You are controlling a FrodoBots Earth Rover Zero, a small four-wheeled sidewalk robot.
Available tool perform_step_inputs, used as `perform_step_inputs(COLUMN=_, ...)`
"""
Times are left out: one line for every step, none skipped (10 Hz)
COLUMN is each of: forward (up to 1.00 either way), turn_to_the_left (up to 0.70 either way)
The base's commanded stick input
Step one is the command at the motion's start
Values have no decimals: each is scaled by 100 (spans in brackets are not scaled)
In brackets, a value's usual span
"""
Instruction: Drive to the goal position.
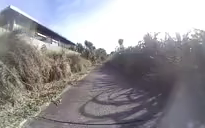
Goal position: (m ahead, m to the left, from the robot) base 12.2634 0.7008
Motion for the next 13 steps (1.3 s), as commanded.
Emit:
perform_step_inputs(forward=22, turn_to_the_left=0)
perform_step_inputs(forward=22, turn_to_the_left=0)
perform_step_inputs(forward=22, turn_to_the_left=0)
perform_step_inputs(forward=22, turn_to_the_left=0)
perform_step_inputs(forward=22, turn_to_the_left=0)
perform_step_inputs(forward=22, turn_to_the_left=0)
perform_step_inputs(forward=22, turn_to_the_left=0)
perform_step_inputs(forward=22, turn_to_the_left=0)
perform_step_inputs(forward=22, turn_to_the_left=0)
perform_step_inputs(forward=22, turn_to_the_left=0)
perform_step_inputs(forward=22, turn_to_the_left=0)
perform_step_inputs(forward=22, turn_to_the_left=0)
perform_step_inputs(forward=22, turn_to_the_left=0)
